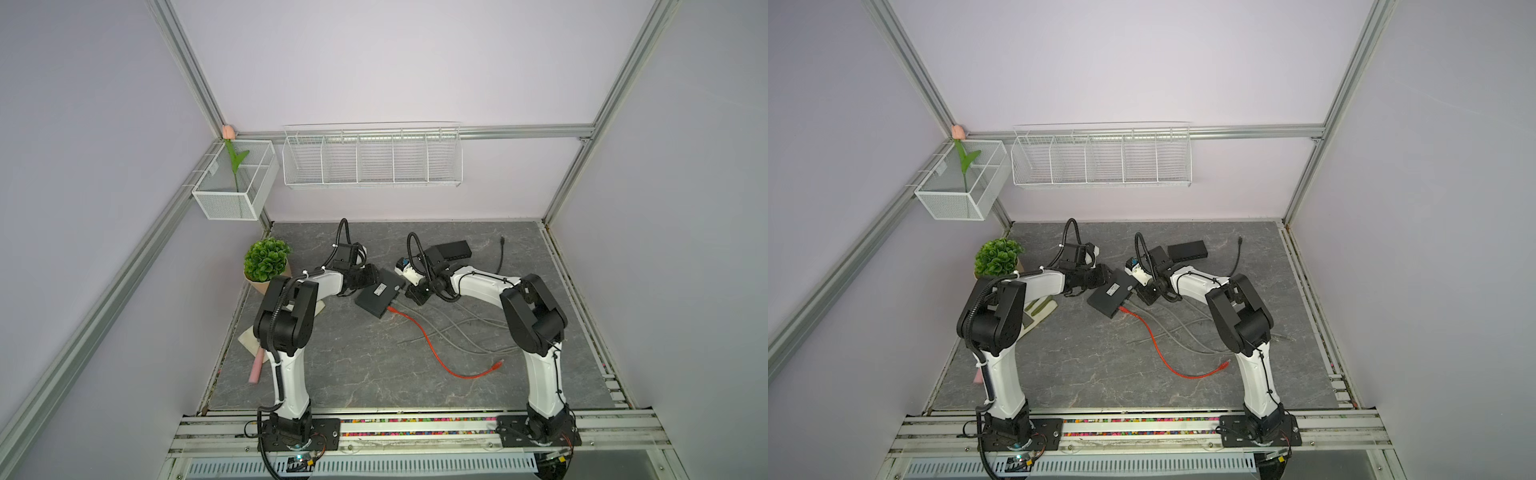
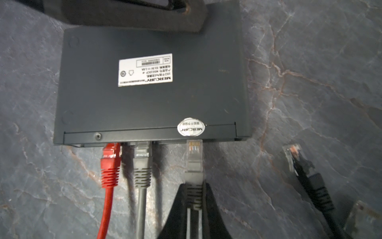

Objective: Insert the plug into the switch port

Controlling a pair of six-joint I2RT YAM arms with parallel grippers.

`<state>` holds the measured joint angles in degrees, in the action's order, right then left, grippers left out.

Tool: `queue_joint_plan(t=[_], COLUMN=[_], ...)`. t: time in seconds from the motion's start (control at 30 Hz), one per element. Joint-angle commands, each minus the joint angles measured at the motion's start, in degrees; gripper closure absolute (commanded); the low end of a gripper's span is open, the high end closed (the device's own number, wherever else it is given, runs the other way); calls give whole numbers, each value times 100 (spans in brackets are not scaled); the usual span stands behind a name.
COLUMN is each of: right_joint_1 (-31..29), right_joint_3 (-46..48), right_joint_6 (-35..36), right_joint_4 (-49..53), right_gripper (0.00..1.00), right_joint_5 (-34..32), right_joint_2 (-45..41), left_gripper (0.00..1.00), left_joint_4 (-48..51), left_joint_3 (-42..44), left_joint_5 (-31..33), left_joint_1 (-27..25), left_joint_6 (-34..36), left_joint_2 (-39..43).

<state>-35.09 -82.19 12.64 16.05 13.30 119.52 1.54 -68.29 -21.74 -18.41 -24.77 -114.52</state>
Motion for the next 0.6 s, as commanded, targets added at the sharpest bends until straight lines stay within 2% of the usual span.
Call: queue_joint_plan(t=[0.0, 0.57], right_joint_1=[-24, -8], right_joint_3=[-73, -34], right_joint_6=[121, 163], right_joint_4=[1, -233], right_gripper=[93, 93], right_joint_5=[34, -59], right_joint_2=[130, 268], left_gripper=[57, 58], left_joint_4=[-13, -71], left_joint_3=[-17, -17], left_joint_5=[-261, -295], left_joint_1=[-17, -2], left_joint_6=[43, -27], left_joint_2=[49, -4])
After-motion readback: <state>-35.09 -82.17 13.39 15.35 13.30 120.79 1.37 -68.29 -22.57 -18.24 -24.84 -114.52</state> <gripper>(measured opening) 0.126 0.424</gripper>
